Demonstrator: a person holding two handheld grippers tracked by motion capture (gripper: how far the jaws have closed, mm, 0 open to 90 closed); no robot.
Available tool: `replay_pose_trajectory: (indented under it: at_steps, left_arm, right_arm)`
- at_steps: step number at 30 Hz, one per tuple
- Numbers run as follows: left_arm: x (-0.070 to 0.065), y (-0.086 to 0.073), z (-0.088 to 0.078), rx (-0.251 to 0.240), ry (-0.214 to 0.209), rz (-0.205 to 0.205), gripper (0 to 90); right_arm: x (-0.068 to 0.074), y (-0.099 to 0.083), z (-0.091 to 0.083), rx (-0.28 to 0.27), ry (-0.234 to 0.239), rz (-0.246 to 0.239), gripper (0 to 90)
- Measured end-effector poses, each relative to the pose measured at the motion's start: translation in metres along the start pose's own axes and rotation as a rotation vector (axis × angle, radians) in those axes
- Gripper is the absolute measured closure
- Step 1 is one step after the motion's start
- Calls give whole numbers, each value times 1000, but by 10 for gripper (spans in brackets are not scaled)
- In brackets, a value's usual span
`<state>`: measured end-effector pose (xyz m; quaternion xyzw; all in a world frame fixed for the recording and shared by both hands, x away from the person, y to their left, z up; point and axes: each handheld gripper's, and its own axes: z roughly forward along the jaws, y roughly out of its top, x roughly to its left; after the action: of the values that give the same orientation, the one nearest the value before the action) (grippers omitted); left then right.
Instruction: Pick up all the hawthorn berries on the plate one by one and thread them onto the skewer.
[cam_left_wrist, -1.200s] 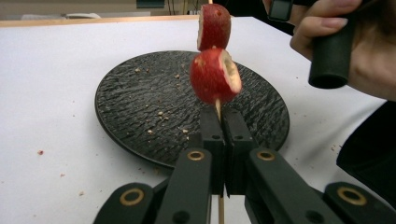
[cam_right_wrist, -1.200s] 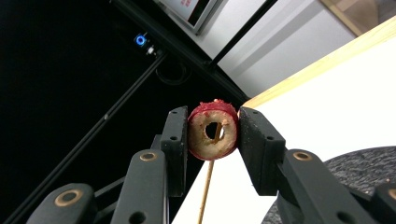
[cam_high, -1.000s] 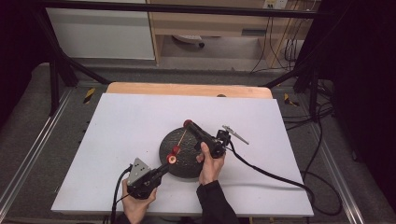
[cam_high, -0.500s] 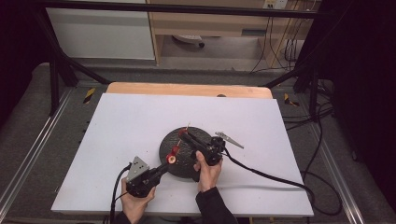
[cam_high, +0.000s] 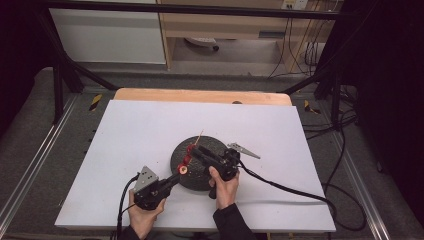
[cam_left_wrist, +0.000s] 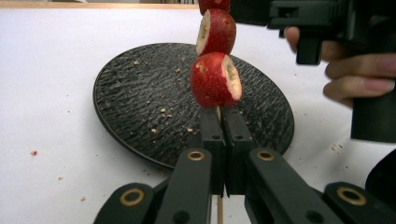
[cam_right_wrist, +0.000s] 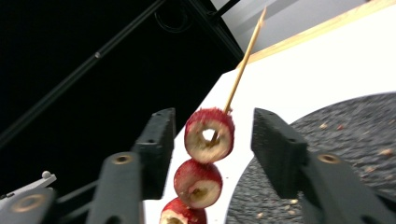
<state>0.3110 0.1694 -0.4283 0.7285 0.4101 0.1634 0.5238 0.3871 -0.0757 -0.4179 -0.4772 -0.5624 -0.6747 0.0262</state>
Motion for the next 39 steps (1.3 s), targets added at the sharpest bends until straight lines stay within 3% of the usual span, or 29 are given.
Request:
replay_pose_trajectory:
  at_steps: [3, 11, 14, 21, 27, 39]
  left_arm:
    - [2, -1, 0, 9, -3, -1, 883]
    - [5, 0, 0, 33, -13, 2, 883]
    - [5, 1, -1, 45, -19, 5, 883]
    - [6, 8, -2, 80, -39, 24, 882]
    - [11, 18, 2, 137, -37, 44, 882]
    - [14, 42, 19, 243, -41, 75, 882]
  right_arm:
    - [0, 8, -3, 14, -36, -70, 354]
    - [-9, 24, -14, 158, -122, -230, 128]
    - [-14, 28, -20, 205, -150, -294, 86]
    - [-30, 30, -40, 303, -204, -392, 32]
    - [-46, 26, -61, 397, -257, -462, 8]
    - [-67, 27, -103, 423, -292, -477, 7]
